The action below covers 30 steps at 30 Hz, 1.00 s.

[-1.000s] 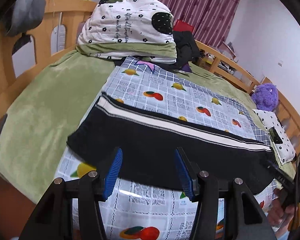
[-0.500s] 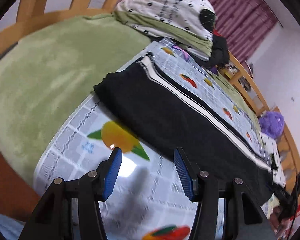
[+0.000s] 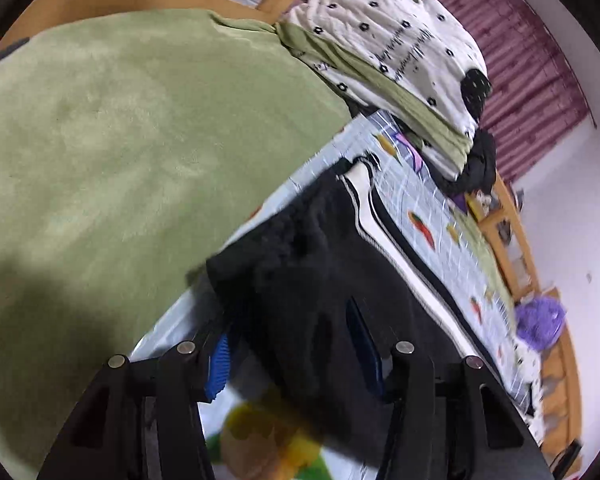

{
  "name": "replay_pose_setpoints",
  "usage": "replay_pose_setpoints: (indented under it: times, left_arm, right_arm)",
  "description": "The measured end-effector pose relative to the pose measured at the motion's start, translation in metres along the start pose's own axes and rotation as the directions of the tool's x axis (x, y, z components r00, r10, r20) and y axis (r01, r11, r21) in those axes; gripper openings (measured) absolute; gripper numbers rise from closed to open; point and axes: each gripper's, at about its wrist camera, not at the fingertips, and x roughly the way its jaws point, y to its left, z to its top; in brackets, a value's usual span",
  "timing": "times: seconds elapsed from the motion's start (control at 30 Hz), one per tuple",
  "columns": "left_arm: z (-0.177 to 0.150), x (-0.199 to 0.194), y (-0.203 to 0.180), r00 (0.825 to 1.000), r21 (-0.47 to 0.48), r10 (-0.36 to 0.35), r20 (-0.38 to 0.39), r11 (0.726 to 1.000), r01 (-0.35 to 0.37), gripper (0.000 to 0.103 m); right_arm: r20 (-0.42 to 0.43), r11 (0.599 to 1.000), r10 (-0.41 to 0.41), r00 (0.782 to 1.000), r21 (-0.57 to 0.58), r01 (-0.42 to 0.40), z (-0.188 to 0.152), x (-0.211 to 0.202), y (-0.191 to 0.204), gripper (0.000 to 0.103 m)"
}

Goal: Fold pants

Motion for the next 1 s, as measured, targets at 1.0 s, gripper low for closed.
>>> replay_pose_setpoints:
  times: [1.0]
  left_arm:
    - [-0.245,0.012,-0.339,0.934,0.598,-0.159,-0.321,0.731,0.33,0.009]
  right_arm:
    - [0.141,0.964,0.019,0.99,0.261,-0.056,-0.054,-0.066,-0.159,0.047]
